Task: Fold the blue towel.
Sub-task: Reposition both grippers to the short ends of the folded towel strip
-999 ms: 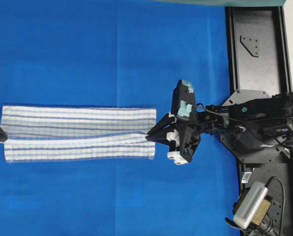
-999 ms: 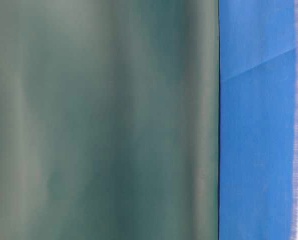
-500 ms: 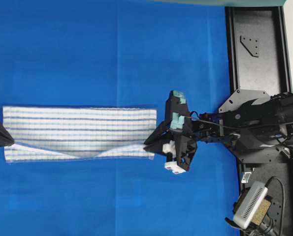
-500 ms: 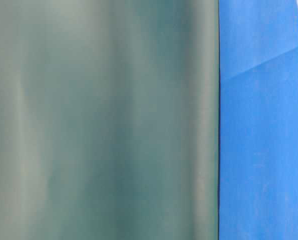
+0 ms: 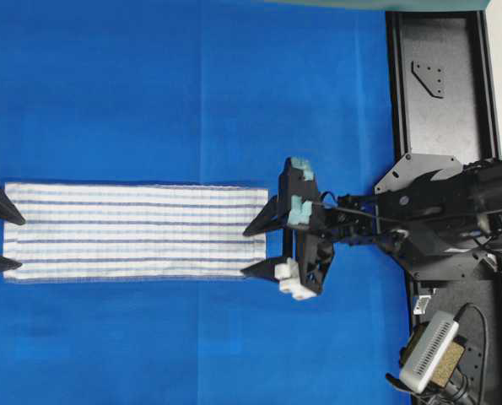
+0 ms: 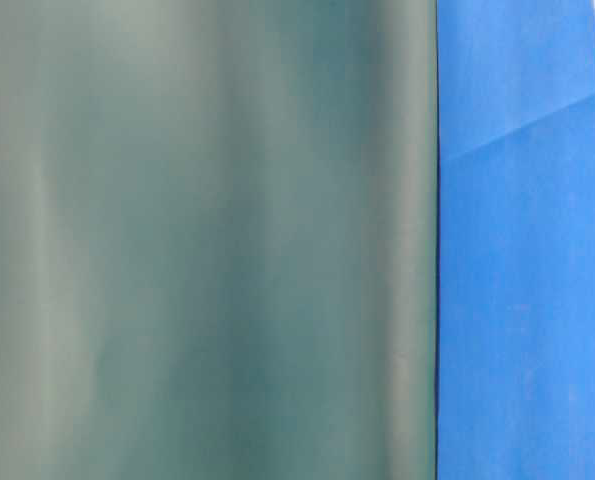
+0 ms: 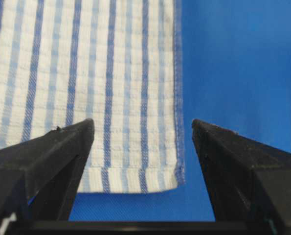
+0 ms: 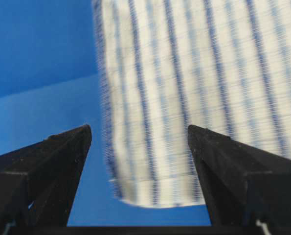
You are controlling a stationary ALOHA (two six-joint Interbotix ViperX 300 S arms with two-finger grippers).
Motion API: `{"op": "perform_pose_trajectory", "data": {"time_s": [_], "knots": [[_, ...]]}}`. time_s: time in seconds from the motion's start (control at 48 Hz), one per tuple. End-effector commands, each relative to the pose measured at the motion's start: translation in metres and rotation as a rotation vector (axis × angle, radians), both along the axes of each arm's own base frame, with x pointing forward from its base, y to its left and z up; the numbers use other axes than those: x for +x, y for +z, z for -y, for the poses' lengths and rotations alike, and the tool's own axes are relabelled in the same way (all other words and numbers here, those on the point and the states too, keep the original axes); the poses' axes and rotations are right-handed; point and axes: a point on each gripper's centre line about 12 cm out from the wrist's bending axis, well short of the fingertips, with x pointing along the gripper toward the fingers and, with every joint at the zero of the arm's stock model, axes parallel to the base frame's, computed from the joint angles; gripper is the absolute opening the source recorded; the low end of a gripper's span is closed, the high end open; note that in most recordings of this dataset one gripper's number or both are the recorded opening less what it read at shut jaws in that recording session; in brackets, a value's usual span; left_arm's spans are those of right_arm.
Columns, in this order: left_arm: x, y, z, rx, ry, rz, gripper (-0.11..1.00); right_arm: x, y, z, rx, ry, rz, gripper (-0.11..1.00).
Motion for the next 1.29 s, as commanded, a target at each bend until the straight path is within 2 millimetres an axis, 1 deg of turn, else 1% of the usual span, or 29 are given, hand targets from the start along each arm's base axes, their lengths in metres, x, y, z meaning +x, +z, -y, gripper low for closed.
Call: {"op": "perform_pose_trajectory", "data": {"time_s": [0.0,0.062,0.271,0.354,0.437,0.562,0.77,0.937,1.02,1.083,1.124,1.187,1.27], "knots": [[0.006,0.013,-0.007,0.002,0.021,0.044,0.74,-0.001,0.008,0.011,-0.010,-0.025,0.034,0.90],[0.005,0.013,-0.015,0.011,0.042,0.041,0.73,-0.005,0.010,0.023,-0.028,-0.052,0.041,0.90],[0.007,0.007,-0.045,0.063,0.112,-0.003,0.73,-0.012,0.011,0.058,-0.109,-0.117,0.035,0.90],[0.007,0.002,-0.054,0.094,0.117,-0.026,0.73,-0.012,0.008,0.066,-0.133,-0.128,0.020,0.90],[0.006,-0.005,-0.061,0.127,0.112,-0.048,0.73,-0.013,0.005,0.072,-0.149,-0.134,0.003,0.90],[0.007,-0.012,-0.065,0.154,0.099,-0.073,0.73,-0.014,-0.003,0.077,-0.157,-0.147,-0.030,0.90],[0.008,-0.031,-0.068,0.158,0.101,-0.130,0.72,-0.010,-0.023,0.079,-0.163,-0.149,-0.092,0.89],[0.007,-0.042,-0.068,0.155,0.101,-0.166,0.68,-0.003,-0.030,0.078,-0.164,-0.142,-0.115,0.89],[0.007,-0.043,-0.068,0.155,0.100,-0.170,0.59,-0.002,-0.031,0.077,-0.164,-0.137,-0.118,0.89],[0.007,-0.043,-0.068,0.153,0.103,-0.172,0.47,-0.002,-0.031,0.076,-0.164,-0.133,-0.118,0.87],[0.007,-0.043,-0.068,0.151,0.105,-0.172,0.38,-0.002,-0.031,0.075,-0.165,-0.128,-0.117,0.83],[0.006,-0.044,-0.068,0.147,0.107,-0.178,0.25,-0.001,-0.030,0.074,-0.168,-0.123,-0.116,0.73],[0.006,-0.044,-0.068,0.147,0.107,-0.181,0.09,-0.002,-0.031,0.074,-0.168,-0.121,-0.119,0.51]]}}
